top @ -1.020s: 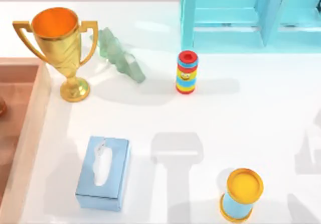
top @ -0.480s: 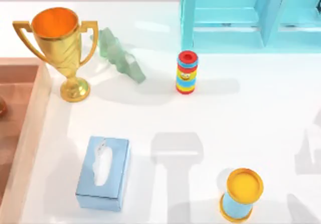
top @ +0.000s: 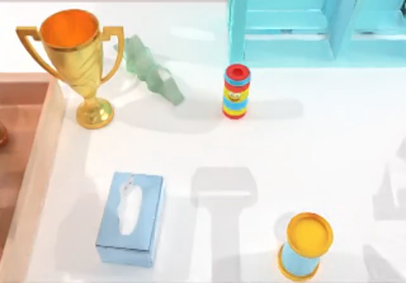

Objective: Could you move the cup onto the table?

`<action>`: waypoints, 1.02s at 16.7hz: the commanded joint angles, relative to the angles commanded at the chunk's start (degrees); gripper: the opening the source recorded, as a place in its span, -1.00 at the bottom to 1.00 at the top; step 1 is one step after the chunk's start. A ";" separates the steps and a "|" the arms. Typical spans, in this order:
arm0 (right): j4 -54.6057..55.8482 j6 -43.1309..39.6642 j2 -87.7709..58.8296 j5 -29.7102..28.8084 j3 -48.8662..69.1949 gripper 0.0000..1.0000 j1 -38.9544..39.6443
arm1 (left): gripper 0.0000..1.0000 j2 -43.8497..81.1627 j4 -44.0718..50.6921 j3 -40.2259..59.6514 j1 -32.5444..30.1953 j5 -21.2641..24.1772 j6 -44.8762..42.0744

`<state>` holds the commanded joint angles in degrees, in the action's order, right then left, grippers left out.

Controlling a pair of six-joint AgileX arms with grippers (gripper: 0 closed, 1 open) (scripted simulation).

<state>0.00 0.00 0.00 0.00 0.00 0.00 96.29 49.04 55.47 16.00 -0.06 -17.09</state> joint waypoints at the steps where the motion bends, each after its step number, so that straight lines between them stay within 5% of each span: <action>1: 0.00 0.00 0.00 0.00 0.00 1.00 0.00 | -1.00 -0.13 0.01 0.01 -0.10 0.04 -0.04; 8: 0.00 0.00 0.00 0.00 0.00 1.00 0.00 | -1.00 -2.05 3.51 8.47 -2.77 -0.49 7.52; 17: 0.00 0.00 0.00 0.00 0.00 1.00 0.00 | -1.00 -8.50 23.19 14.80 -21.07 -0.07 21.13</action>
<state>0.00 0.00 0.00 0.00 0.00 0.00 87.79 72.23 70.28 -5.07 -0.13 4.03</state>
